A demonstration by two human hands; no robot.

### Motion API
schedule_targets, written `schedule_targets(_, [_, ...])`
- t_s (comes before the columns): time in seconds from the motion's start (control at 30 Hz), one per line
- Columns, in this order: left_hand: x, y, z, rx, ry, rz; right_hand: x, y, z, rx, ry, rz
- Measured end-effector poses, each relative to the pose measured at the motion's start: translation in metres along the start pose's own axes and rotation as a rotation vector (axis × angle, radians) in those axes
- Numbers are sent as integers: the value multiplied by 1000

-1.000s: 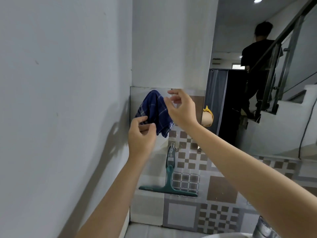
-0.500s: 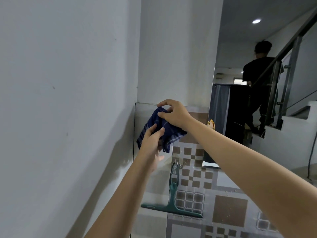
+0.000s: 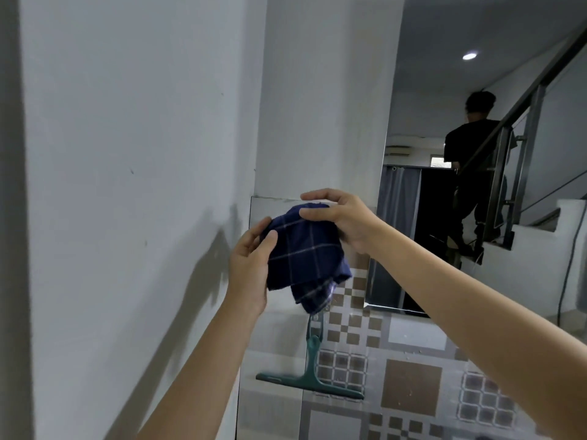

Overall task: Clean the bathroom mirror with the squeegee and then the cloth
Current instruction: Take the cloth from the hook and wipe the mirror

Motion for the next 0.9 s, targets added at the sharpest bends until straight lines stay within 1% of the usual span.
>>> schedule_targets(0.1, [11, 19, 3, -229, 36, -126, 21, 6, 12, 47, -2, -47])
schedule_targets(0.23, [28, 45, -12, -557, 38, -310, 54, 2, 30, 145, 12, 13])
schedule_targets(0.3, [38, 55, -23, -651, 27, -379, 71, -5, 36, 154, 22, 80])
schedule_targets(0.4, [53, 66, -38, -829, 93, -422, 98, -19, 47, 154, 52, 264])
schedule_targets(0.43, [57, 68, -43, -836, 82, -426, 107, -24, 51, 149, 64, 320])
schedule_targets(0.53, [70, 71, -63, -658, -58, -412, 133, -38, 66, 85, 61, 405])
schedule_targets(0.57, [75, 73, -69, -629, -77, -411, 141, -41, 71, 48, 44, 411])
schedule_targets(0.63, [82, 76, -81, -611, -59, -414, 157, -47, 77, 22, -19, 407])
schedule_targets(0.73, [91, 76, -104, -570, -39, -389, 180, -54, 91, 206, -45, 412])
schedule_targets(0.9, [112, 77, -158, -580, -113, -393, 213, -63, 133, 317, -63, 396])
Point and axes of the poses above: each hand's wrist, its own x-axis away from the middle knuckle, its own z-axis out of the back of the hand, y = z × x, the point moved 6 cm from there along -x, towards the middle knuckle, and after that the axes turned 12 degrees about -x, right-handed, at the moved point
